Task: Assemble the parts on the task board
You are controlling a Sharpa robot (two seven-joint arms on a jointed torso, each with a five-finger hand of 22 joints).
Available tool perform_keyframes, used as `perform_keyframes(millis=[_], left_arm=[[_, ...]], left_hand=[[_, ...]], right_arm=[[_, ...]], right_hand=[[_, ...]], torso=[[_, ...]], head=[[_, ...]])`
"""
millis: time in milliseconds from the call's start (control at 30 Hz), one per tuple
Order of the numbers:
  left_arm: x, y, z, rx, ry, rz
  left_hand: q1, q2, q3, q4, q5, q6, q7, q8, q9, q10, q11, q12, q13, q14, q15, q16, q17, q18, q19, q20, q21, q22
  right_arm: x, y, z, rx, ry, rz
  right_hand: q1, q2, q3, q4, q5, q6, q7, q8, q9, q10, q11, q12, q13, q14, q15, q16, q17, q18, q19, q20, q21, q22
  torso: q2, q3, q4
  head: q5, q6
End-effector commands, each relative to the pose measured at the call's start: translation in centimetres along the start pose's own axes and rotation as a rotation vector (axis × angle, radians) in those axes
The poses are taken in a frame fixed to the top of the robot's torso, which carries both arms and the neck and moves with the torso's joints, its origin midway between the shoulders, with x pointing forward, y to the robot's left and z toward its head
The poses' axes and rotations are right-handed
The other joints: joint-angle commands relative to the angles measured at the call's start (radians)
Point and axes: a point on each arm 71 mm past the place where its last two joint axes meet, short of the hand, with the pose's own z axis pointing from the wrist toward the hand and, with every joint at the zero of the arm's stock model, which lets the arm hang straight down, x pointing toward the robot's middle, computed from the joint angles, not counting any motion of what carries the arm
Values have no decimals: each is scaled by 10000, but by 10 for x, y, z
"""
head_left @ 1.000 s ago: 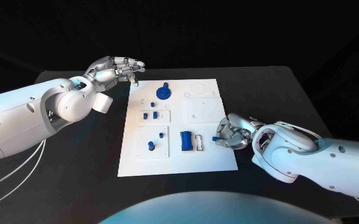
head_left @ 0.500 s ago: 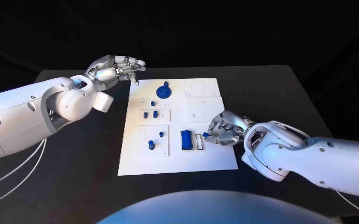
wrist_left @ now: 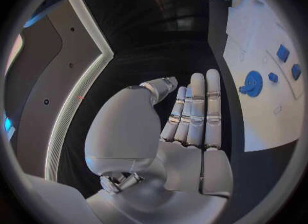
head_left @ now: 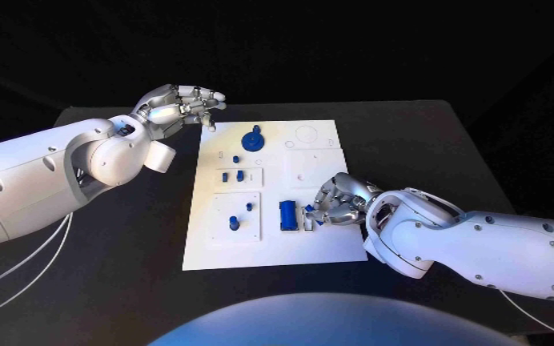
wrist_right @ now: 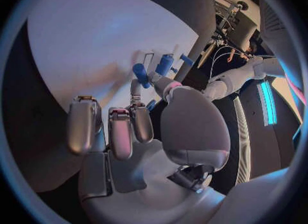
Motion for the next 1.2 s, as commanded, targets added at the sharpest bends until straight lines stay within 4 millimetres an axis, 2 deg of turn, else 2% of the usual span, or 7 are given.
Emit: perform_keyframes(millis=[33, 567, 1200], left_arm=[[3, -1, 0, 92, 220, -26], [3, -1, 0, 73, 234, -11], [2, -1, -1, 28, 246, 11]], left_hand=[[26, 20, 32, 7, 63, -87, 105, 47, -5, -68, 28, 47, -13, -63, 22, -9, 6, 74, 60, 0, -37, -16], [26, 20, 32, 7, 63, -87, 105, 47, -5, -68, 28, 47, -13, -63, 22, -9, 6, 74, 60, 0, -37, -16], [42, 30, 56, -9, 67, -89, 110, 53, -5, -74, 32, 60, -17, -69, 22, -9, 5, 71, 70, -5, -35, -18]], right_arm=[[4, -1, 0, 226, 393, -207], [8, 2, 4, 162, 446, -465], [8, 3, 7, 116, 466, -511]], right_hand=[[-157, 20, -80, 14, -7, 121, -42, 124, 83, 186, -82, 23, 1153, 874, -106, 53, 1802, -64, 225, -86, 45, 1900], [-181, 23, -105, 22, -5, 132, -59, 148, 103, 188, -96, 16, 1148, 873, -118, 49, 1793, -59, 219, -96, 19, 1893], [-813, 202, -457, 530, -6, 170, -103, 347, 279, 267, -140, 106, 1231, 888, -163, 81, 1861, -75, 244, -151, 90, 1911]], torso=[[4, -4, -9], [2, -4, 3], [-2, -6, -1]], head=[[6, -8], [19, 20], [29, 30]])
